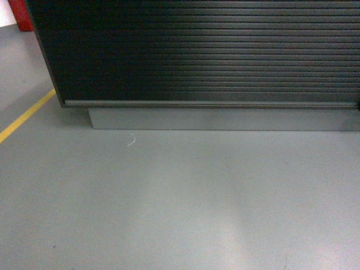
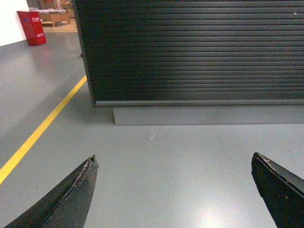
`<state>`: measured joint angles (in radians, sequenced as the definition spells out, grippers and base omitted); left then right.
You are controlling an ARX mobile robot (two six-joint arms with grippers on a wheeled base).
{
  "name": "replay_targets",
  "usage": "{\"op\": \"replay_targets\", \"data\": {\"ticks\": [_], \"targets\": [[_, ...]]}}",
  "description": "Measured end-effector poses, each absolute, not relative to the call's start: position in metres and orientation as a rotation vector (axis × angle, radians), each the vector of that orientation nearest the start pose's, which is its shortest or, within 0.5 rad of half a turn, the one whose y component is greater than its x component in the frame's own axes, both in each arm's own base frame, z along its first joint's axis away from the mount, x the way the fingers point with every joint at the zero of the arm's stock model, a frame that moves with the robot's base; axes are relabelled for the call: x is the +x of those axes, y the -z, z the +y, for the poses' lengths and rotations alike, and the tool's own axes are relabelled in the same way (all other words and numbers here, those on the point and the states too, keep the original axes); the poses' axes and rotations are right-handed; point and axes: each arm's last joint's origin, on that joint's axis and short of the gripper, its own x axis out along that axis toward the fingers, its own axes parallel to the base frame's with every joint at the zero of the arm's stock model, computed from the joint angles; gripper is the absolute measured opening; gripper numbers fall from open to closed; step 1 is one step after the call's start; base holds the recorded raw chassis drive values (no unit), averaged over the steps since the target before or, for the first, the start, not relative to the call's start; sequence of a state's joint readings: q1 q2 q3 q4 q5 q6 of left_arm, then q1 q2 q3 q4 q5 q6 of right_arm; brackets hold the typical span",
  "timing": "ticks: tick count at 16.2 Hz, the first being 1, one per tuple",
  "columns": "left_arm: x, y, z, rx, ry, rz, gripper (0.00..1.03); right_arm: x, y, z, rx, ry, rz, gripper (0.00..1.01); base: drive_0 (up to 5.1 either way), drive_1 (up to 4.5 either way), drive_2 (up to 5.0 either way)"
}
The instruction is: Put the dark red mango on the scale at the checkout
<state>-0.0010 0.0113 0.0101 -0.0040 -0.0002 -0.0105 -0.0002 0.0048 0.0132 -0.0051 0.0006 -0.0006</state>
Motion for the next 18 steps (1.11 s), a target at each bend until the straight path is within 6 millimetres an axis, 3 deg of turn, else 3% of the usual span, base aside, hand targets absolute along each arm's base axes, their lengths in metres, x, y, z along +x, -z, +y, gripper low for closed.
{"op": "replay_targets", "data": {"ticks": [18], "targets": [[0.0978, -0.1658, -0.0001, -0.010, 0.000, 0.004, 0.98, 0.0972, -0.1673, 0.0000, -0.001, 0.001, -0.006, 0.98, 0.1, 4.02, -3.9]]}}
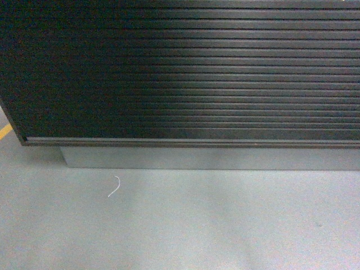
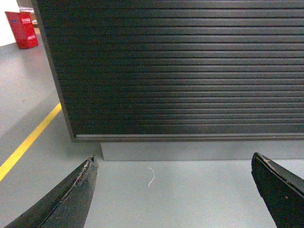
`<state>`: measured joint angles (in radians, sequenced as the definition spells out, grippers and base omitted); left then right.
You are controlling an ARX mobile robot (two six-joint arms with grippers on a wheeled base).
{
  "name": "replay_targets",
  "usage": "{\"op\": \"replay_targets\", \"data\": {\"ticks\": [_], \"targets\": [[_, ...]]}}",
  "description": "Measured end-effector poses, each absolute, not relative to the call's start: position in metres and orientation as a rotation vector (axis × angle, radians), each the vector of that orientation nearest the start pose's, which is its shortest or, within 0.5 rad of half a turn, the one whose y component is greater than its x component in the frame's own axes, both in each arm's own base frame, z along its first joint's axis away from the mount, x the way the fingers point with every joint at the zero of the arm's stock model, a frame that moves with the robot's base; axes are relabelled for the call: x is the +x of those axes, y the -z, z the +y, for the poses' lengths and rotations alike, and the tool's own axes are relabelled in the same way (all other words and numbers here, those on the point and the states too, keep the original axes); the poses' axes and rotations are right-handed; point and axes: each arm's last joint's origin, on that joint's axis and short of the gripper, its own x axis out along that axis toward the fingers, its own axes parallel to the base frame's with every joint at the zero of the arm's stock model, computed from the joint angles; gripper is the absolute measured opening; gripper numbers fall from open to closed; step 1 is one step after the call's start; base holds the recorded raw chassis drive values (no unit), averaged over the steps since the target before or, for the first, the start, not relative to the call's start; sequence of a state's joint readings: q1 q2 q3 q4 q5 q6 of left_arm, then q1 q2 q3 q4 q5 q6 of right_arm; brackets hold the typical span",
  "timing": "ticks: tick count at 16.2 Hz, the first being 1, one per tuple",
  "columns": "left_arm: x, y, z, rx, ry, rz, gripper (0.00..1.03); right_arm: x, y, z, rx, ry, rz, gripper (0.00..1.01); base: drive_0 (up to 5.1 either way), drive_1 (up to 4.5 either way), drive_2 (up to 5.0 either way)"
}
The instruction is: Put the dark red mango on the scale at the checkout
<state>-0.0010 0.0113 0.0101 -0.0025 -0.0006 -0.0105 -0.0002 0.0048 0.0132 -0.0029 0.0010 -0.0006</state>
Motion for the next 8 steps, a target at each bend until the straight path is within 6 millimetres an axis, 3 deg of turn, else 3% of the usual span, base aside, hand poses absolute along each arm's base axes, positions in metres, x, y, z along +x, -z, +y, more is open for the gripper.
{"op": "replay_targets", "data": {"ticks": [3, 8], "targets": [[0.0978, -0.1660, -0.0001, -0.010, 0.000, 0.002, 0.98, 0.0972, -0.1670, 0.0000, -0.001, 0.000, -0.002, 0.98, 0.1, 3.70, -3.6], [0.0978, -0.1657, -0.0001, -0.010, 0.000, 0.005, 0.98, 0.0972, -0.1672, 0.0000, -0.001, 0.000, -0.004, 0.98, 0.0, 1.84, -1.8]]}}
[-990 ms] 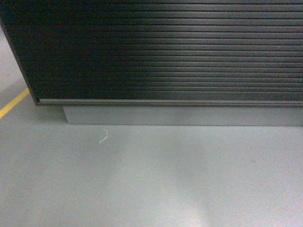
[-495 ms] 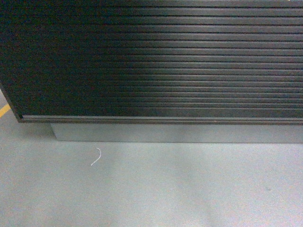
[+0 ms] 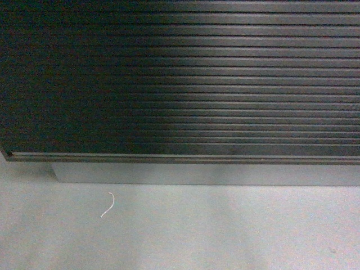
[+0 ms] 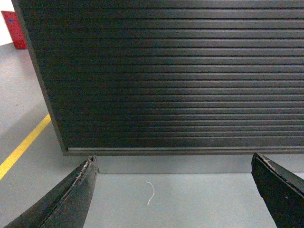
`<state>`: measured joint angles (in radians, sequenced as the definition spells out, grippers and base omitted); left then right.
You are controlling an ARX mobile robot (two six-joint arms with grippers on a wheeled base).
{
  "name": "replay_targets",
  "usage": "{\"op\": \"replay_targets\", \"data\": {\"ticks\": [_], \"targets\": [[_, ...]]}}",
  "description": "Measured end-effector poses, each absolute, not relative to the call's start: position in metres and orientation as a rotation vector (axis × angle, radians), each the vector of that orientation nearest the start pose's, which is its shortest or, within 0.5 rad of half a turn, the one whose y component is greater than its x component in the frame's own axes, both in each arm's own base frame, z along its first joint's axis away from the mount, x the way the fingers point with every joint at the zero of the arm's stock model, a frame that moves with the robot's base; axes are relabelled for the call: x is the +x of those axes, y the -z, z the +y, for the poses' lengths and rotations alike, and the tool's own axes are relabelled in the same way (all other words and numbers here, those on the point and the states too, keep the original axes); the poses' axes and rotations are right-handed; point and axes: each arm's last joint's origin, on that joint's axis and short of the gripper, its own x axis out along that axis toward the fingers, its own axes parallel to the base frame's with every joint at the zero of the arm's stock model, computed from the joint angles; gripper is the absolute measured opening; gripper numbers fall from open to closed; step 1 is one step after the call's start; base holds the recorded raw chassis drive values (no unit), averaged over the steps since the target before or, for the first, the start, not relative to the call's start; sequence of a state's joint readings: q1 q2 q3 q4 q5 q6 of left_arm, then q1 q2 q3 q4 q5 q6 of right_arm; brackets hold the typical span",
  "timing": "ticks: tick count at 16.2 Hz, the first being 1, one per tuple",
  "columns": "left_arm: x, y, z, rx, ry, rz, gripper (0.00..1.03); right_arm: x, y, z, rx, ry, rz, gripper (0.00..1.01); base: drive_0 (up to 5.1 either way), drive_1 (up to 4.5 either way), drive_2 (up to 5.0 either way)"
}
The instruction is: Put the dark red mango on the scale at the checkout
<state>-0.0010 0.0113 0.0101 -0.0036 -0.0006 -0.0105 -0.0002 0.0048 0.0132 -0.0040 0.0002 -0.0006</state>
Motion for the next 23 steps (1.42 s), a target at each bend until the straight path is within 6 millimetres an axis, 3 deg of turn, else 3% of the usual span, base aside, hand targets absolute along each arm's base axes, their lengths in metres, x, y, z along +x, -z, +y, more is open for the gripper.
{"op": "replay_targets", "data": {"ticks": [23], "targets": [[0.0978, -0.1656, -0.0001, -0.011, 0.000, 0.006, 0.98, 0.0972, -0.1672, 0.0000, -0.001, 0.000, -0.004, 0.98, 0.0, 2.63, -2.6]]}}
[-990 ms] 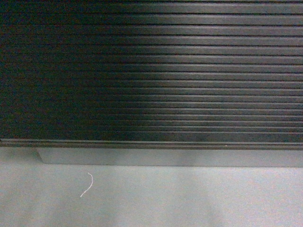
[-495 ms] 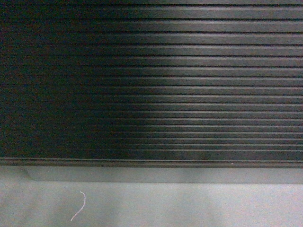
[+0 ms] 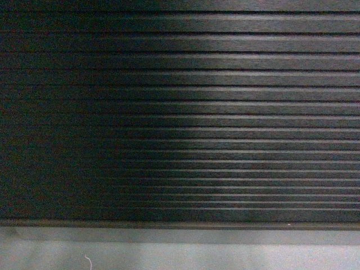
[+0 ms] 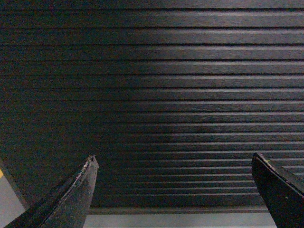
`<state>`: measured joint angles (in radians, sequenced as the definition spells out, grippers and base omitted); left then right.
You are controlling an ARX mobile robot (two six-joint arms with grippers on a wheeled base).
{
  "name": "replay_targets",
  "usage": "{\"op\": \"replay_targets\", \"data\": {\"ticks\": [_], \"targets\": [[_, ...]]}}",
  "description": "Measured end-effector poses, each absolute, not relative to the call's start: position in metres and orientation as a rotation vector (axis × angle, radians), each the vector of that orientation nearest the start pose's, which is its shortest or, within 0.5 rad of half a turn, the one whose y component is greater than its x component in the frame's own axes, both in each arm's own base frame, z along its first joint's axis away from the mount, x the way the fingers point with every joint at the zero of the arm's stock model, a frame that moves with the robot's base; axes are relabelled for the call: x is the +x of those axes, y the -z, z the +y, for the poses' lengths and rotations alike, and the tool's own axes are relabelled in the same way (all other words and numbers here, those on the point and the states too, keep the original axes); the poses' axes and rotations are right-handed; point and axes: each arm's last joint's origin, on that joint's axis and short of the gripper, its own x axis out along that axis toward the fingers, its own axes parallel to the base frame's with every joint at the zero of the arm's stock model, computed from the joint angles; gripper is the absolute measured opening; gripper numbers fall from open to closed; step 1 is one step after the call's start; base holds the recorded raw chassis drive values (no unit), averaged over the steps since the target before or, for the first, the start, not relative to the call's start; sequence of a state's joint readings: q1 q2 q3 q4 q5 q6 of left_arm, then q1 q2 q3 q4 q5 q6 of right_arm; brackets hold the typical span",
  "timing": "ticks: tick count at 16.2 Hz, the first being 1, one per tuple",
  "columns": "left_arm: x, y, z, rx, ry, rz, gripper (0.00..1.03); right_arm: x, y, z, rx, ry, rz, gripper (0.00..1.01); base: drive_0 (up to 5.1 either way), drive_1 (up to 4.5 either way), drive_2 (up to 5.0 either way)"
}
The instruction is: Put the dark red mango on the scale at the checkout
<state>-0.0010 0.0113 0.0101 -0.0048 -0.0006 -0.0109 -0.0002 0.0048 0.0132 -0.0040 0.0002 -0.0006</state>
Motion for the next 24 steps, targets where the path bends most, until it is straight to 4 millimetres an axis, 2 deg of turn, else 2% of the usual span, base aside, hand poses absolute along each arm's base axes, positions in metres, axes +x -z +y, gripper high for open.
{"op": "replay_targets", "data": {"ticks": [24], "targets": [[0.0978, -0.1657, -0.0001, -0.009, 0.001, 0.005, 0.98, 0.0972, -0.1672, 0.0000, 0.001, 0.001, -0.004, 0.98, 0.0, 0.11, -0.1]]}}
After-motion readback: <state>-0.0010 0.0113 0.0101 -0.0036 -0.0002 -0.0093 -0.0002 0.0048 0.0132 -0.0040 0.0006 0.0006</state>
